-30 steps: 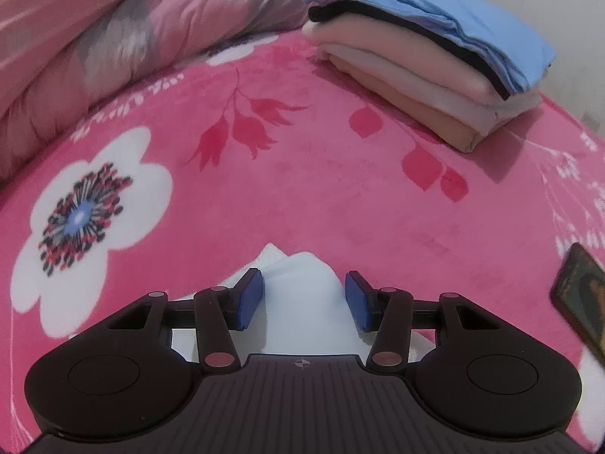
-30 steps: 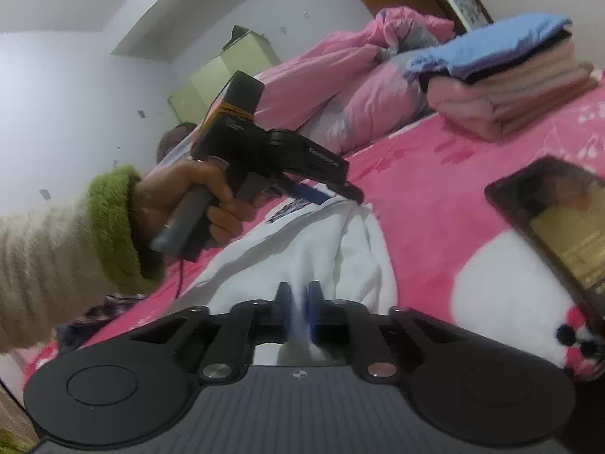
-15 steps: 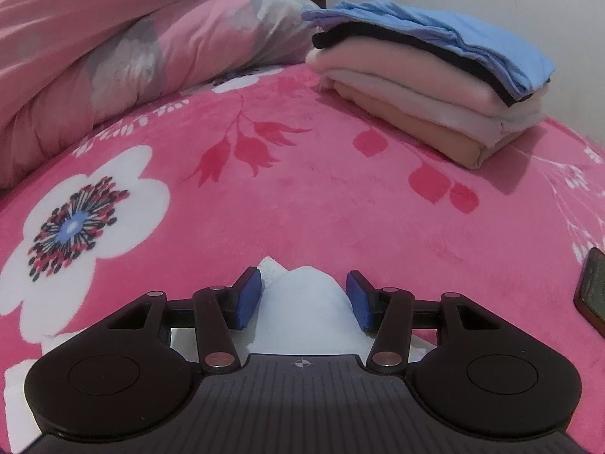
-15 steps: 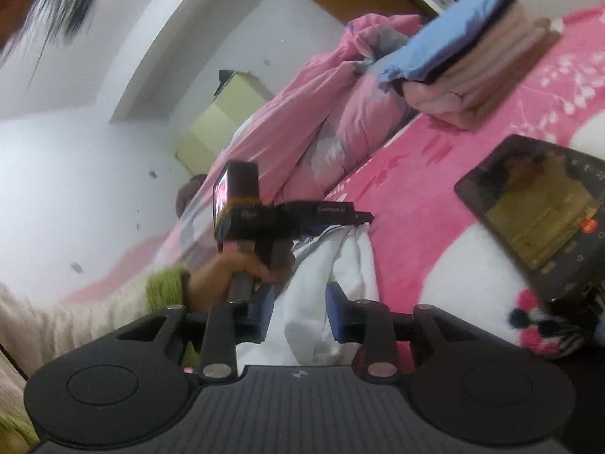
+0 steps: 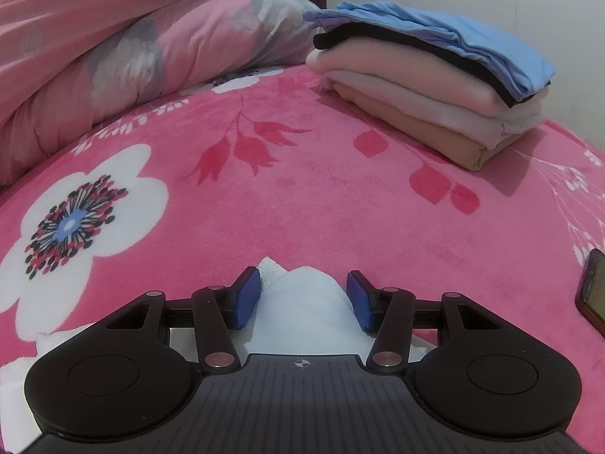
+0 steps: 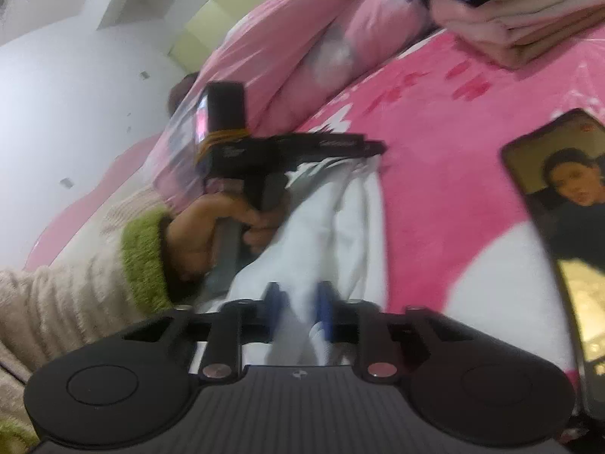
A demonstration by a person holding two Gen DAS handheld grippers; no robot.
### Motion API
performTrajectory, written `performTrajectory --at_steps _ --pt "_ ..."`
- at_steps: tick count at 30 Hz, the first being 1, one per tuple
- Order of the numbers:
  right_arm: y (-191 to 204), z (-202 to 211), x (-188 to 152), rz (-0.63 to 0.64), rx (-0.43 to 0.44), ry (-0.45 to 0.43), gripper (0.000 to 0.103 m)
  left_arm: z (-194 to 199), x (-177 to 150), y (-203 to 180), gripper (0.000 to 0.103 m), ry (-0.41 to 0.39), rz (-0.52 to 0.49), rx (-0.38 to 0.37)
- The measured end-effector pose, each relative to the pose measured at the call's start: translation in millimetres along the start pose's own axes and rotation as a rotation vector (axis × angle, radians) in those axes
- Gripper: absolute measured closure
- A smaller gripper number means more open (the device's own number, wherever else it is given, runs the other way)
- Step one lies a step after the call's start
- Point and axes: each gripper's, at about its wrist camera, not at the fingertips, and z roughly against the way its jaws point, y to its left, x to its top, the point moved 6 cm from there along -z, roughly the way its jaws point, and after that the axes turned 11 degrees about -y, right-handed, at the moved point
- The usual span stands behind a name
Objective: Fold clothes
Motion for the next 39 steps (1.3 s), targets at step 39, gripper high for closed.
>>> performTrajectory --at_steps 39 --pt "106 -8 -67 0.655 -0.147 0.039 0.098 267 -99 25 0.047 0.119 -0.23 -0.116"
